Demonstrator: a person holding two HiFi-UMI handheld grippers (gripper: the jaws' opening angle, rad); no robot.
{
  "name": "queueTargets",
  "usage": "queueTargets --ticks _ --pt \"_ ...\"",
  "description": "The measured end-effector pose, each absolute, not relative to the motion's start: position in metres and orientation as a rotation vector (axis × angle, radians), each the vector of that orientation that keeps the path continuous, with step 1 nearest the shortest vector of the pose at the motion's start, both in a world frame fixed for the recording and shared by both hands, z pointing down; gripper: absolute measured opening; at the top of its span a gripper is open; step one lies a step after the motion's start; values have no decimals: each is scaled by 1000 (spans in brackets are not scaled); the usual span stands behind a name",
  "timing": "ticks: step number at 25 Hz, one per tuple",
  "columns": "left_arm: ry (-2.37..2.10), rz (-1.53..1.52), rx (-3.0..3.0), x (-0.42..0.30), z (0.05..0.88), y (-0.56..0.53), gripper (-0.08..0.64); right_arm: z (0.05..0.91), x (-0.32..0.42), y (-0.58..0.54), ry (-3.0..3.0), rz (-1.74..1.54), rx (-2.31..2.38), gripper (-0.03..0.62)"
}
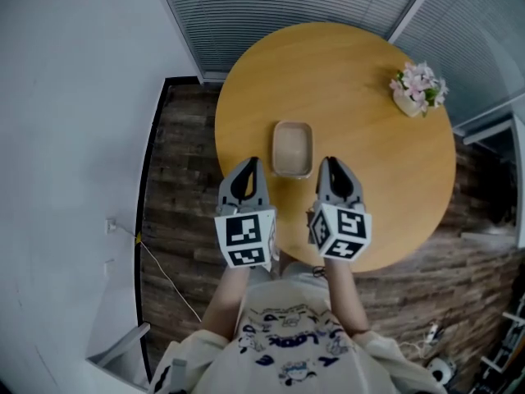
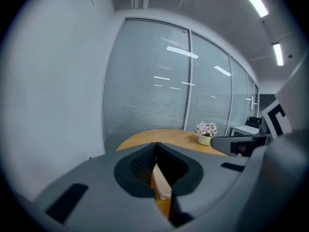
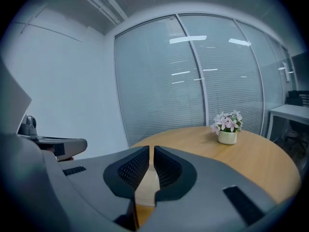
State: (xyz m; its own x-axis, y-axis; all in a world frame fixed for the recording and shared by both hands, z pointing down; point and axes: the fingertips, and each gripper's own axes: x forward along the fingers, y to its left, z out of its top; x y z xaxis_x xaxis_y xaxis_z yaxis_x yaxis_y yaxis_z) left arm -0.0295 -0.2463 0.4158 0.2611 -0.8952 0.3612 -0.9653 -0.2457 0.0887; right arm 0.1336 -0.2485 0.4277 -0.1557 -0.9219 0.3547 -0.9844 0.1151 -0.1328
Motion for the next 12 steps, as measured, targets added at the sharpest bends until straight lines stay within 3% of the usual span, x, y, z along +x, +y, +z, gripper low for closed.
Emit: queueTargets --ticks 12 --pt "-1691 463 2104 -16 469 -275 5 473 141 -287 -2181 613 1803 29"
